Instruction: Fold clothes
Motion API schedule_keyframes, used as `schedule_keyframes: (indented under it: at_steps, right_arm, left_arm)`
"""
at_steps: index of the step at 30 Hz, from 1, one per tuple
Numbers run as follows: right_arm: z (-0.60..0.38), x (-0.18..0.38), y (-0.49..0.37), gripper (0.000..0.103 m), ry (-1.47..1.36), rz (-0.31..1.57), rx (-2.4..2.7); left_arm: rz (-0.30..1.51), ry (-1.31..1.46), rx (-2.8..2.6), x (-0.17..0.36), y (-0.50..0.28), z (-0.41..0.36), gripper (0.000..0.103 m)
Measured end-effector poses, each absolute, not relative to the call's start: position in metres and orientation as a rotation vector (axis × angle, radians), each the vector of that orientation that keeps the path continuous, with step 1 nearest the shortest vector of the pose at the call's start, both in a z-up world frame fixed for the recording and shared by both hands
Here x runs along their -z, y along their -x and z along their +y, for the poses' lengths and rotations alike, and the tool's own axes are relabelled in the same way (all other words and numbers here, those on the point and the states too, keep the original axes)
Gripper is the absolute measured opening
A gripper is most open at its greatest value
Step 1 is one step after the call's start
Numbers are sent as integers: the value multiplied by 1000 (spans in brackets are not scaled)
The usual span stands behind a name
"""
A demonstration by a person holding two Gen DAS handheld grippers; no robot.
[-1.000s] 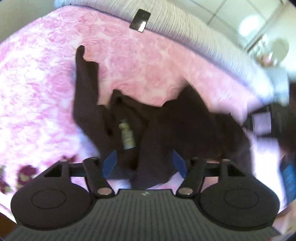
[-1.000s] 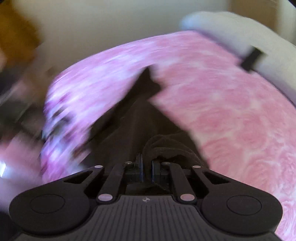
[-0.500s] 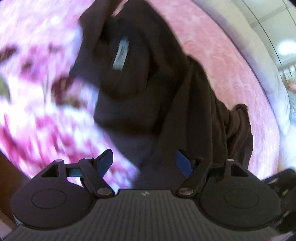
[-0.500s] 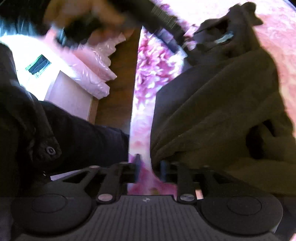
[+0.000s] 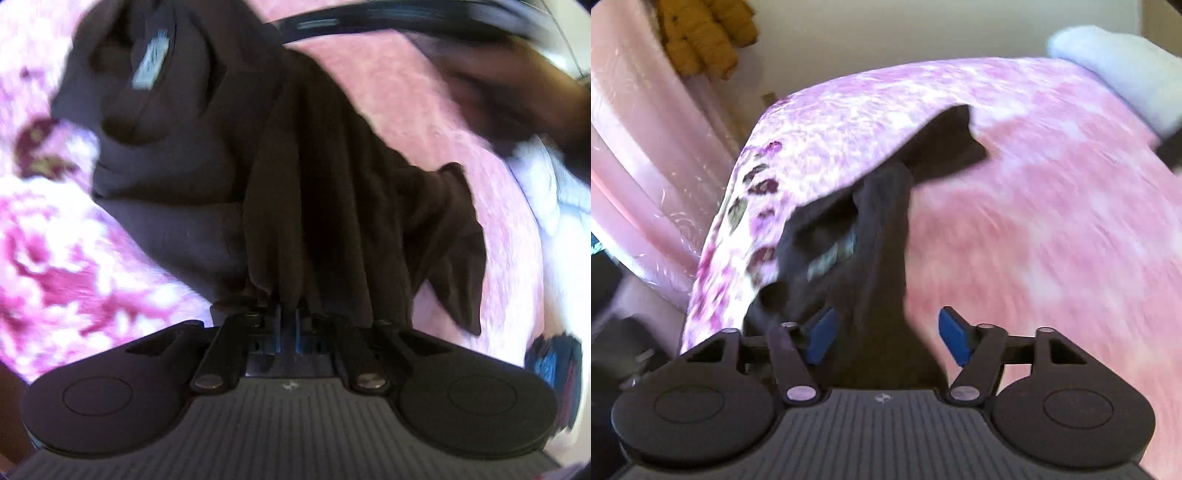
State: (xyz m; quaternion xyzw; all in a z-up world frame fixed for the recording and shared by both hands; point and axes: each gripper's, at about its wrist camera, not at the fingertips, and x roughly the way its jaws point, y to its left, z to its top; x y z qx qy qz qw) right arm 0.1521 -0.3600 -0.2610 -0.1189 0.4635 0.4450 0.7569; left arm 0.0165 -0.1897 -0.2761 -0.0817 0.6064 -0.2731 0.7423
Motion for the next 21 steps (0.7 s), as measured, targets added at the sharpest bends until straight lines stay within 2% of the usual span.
schedule_keyframes:
  at_steps: [2, 4, 5, 9, 13, 17, 21]
  right_arm:
    - [-334, 287, -173, 72, 257, 1066, -999]
    - [-324, 302, -186, 27, 241, 1113, -991]
    - [-338, 290, -182, 11, 225, 1096, -939]
    - [-396, 241, -168, 6, 164, 1021, -736]
    - [-459, 189, -149, 6, 109, 939, -520]
    - [-545, 104, -78, 5, 81, 825, -200]
    - [-586, 33, 17, 6, -19, 701, 108]
  left_arm:
    - [1303, 140, 615, 268, -11, -186, 4]
    - [1278, 127, 579, 255, -9, -168, 3]
    - [1261, 119, 560, 247, -9, -159, 3]
    - [1142, 74, 528, 208, -36, -137, 3]
    - [963, -4, 667, 155, -71, -157, 3]
    - [778, -79, 872, 99, -98, -209, 3]
    - [639, -122, 1087, 54, -104, -255, 3]
